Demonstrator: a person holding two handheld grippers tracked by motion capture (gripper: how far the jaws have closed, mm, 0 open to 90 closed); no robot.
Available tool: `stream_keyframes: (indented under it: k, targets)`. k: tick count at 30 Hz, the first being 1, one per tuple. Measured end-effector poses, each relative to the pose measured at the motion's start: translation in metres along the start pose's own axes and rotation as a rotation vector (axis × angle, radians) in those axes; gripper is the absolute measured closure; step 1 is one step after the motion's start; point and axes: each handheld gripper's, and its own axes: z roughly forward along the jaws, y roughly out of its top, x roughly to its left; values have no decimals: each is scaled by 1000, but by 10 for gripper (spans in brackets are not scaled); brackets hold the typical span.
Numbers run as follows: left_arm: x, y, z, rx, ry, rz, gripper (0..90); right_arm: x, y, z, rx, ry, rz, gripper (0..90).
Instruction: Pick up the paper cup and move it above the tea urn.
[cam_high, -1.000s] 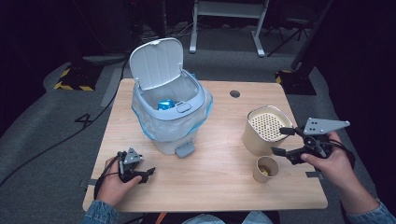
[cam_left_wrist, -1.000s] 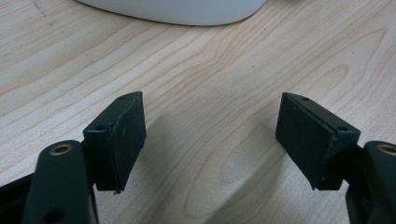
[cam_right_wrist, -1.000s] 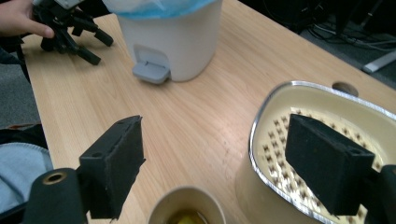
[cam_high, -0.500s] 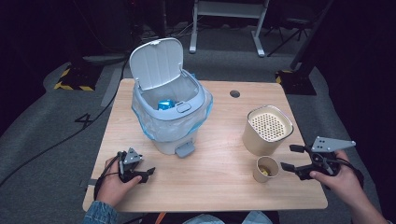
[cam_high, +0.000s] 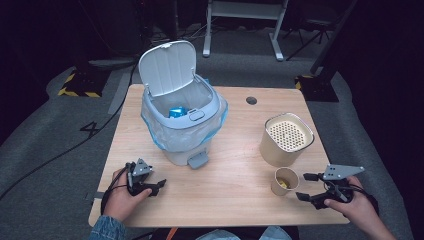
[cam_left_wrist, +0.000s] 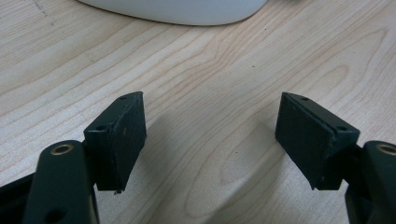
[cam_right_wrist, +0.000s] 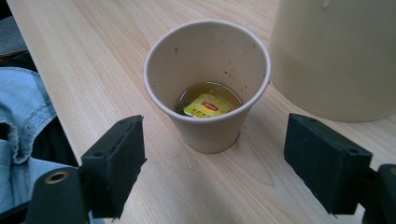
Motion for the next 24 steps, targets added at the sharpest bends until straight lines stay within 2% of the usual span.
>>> stream_keyframes:
  k: [4,9,18,22,24]
  targets:
    - [0,0,0,-1,1,0,250,-2,-9,19,-4,11,-4,211]
    - [0,0,0,-1,1,0,250,-4,-14,35,-40,26,-13,210]
    - [0,0,0,-1,1,0,250,-6,-17,58,-125,55,-9,221]
    - [0,0,0,-2,1,0,250,-6,-18,64,-142,67,1,224]
    - [0,0,0,-2,0,0,250,-6,-17,67,-161,70,-10,261]
